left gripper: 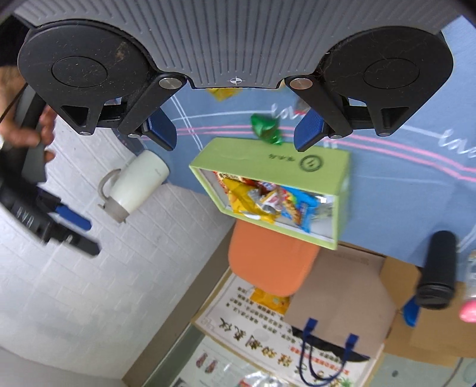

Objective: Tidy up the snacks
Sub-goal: 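Lower the left gripper onto the yellow bread packet and grasp it, then drop the yellow bread packet into the green box from the left gripper, then move the left gripper to the round biscuit packet and grasp it, then carry the biscuit packet into the green box and release it, then grasp the green-wrapped candy with the left gripper, then drop the green candy into the green box from the left gripper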

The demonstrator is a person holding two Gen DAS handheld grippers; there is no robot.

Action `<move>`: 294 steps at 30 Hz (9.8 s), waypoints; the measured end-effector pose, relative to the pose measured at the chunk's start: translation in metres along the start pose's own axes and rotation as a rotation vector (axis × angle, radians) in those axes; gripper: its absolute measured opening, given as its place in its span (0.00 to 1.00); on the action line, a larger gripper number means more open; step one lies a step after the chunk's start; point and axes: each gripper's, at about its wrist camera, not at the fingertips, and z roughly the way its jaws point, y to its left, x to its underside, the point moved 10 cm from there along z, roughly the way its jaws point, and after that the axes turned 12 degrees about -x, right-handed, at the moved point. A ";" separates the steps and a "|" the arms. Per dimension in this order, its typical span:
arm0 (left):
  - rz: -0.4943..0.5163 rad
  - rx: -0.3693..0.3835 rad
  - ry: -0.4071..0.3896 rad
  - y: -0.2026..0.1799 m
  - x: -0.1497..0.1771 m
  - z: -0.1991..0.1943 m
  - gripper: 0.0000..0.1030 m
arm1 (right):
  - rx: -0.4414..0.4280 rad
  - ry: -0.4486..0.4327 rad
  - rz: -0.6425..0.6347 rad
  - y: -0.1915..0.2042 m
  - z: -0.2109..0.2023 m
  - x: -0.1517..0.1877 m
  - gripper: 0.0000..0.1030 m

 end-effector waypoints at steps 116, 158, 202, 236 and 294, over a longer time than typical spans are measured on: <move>-0.242 -0.145 0.136 0.053 0.047 0.054 0.70 | -0.470 0.493 -0.006 0.093 0.104 0.266 1.00; -0.189 -0.121 0.333 0.013 0.120 0.079 0.06 | -0.274 0.415 -0.037 0.091 0.037 0.276 0.58; 0.147 -0.044 0.128 -0.128 -0.080 0.244 0.31 | -0.086 0.251 -0.032 -0.105 0.179 0.133 0.63; 0.009 -0.104 0.346 -0.003 0.028 0.193 0.36 | -0.275 0.488 0.012 -0.005 0.130 0.250 0.47; -0.067 -0.224 -0.020 0.068 -0.073 0.130 0.62 | -0.362 0.193 -0.096 0.018 0.142 0.138 0.92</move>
